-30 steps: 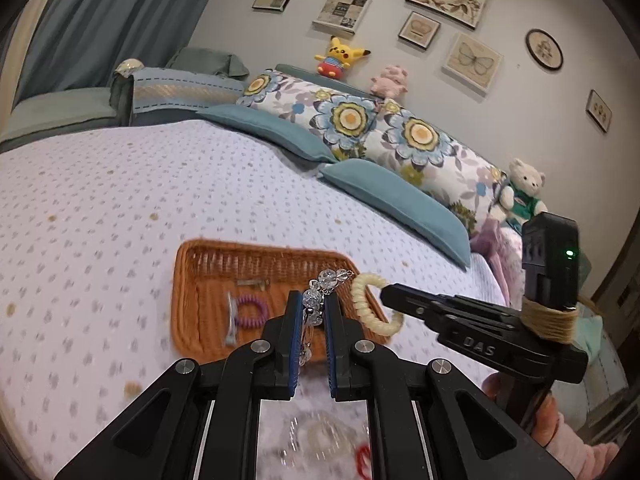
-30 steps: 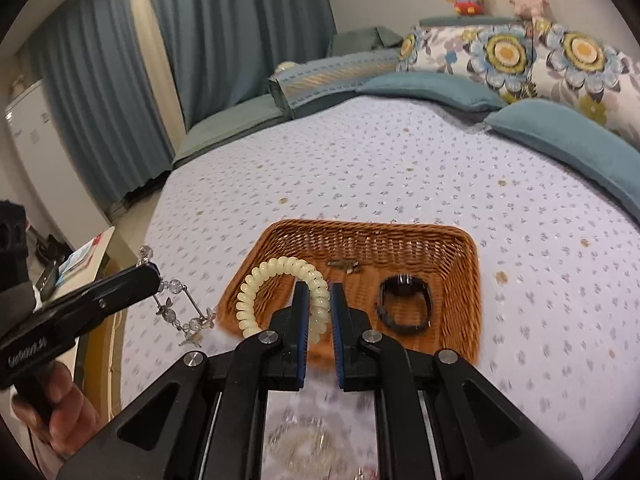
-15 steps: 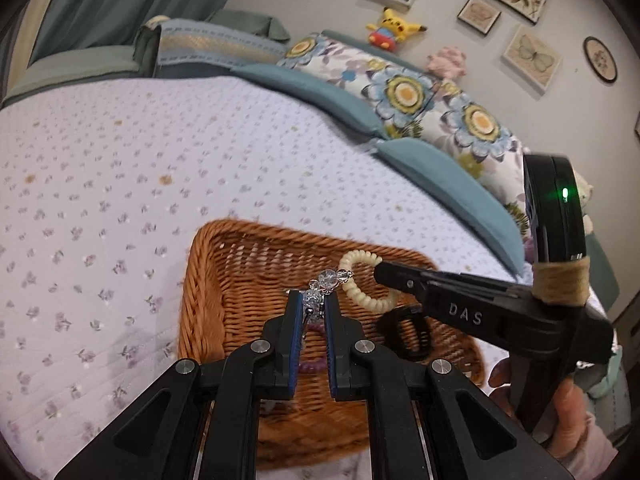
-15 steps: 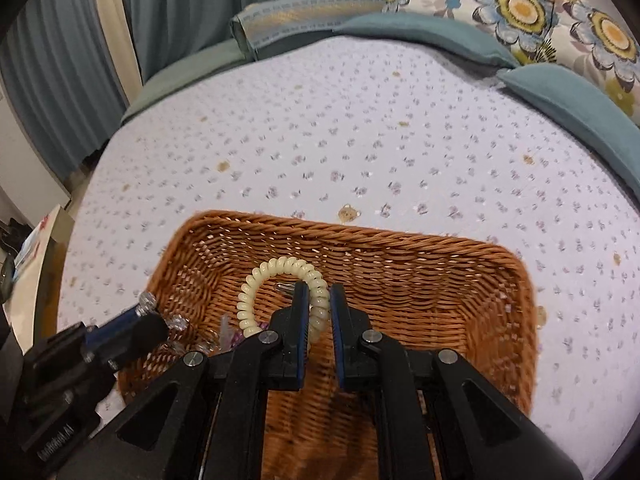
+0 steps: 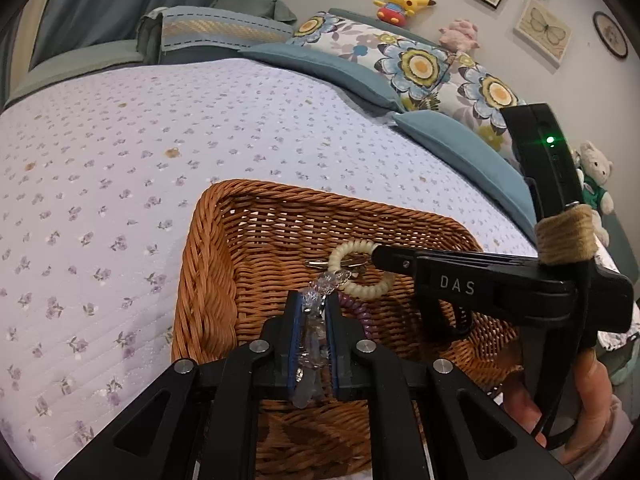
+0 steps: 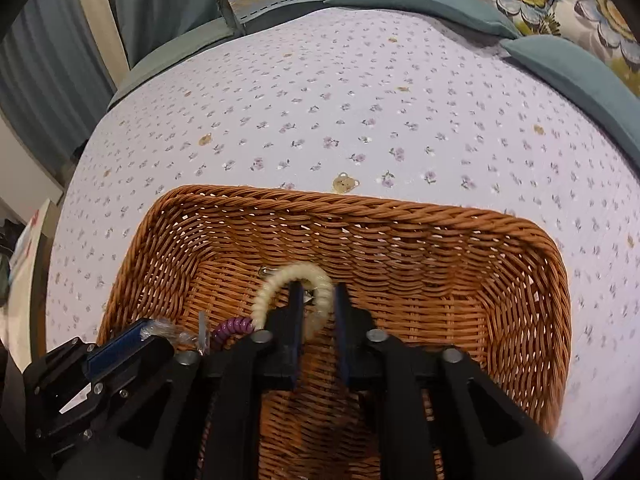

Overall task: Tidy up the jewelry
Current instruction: 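Carry both bracelets into the wicker basket and open both tools, then move the left tool to the square charm while the right tool approaches the red string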

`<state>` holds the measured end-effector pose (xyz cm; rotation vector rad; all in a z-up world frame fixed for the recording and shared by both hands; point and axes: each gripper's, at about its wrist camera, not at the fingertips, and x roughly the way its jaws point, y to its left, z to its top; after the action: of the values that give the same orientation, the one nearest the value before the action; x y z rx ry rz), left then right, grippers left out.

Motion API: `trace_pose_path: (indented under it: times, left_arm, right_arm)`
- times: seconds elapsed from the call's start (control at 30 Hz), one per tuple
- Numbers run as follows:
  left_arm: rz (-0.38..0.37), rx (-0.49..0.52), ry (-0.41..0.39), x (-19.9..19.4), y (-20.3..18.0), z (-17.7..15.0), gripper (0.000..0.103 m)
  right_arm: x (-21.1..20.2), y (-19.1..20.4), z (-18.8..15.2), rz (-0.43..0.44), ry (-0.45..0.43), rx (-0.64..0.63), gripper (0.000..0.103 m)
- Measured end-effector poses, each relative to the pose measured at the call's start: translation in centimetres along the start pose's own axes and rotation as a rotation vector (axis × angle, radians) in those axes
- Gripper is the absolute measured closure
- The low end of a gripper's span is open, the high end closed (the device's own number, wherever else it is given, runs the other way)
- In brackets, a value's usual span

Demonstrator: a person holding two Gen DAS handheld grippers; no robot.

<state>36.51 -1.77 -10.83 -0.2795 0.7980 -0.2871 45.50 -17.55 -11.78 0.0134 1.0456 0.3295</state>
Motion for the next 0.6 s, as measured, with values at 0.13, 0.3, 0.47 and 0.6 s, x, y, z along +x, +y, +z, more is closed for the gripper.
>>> trace_pose_path:
  times: [0.13, 0.3, 0.47, 0.6]
  left_arm:
    - [0.013, 0.018, -0.016, -1.6, -0.5, -0.1, 0.061]
    - [0.0, 0.041, -0.067, -6.2, -1.1, -0.6, 0.056]
    - [-0.036, 0.046, -0.113, -11.6, -1.9, -1.8, 0.056]
    - [-0.047, 0.063, -0.141, -15.2, -3.0, -2.9, 0.056]
  right_arm:
    - [-2.0, 0.0, -0.8, 0.017, -0.028, -0.006, 0.072]
    - [-7.0, 0.8, -3.2, 0.02, -0.097, -0.036, 0.072]
    - [-12.2, 1.3, -6.2, 0.05, -0.146, -0.047, 0.072]
    - [-15.6, 1.7, -8.3, 0.079, -0.17, -0.059, 0.072]
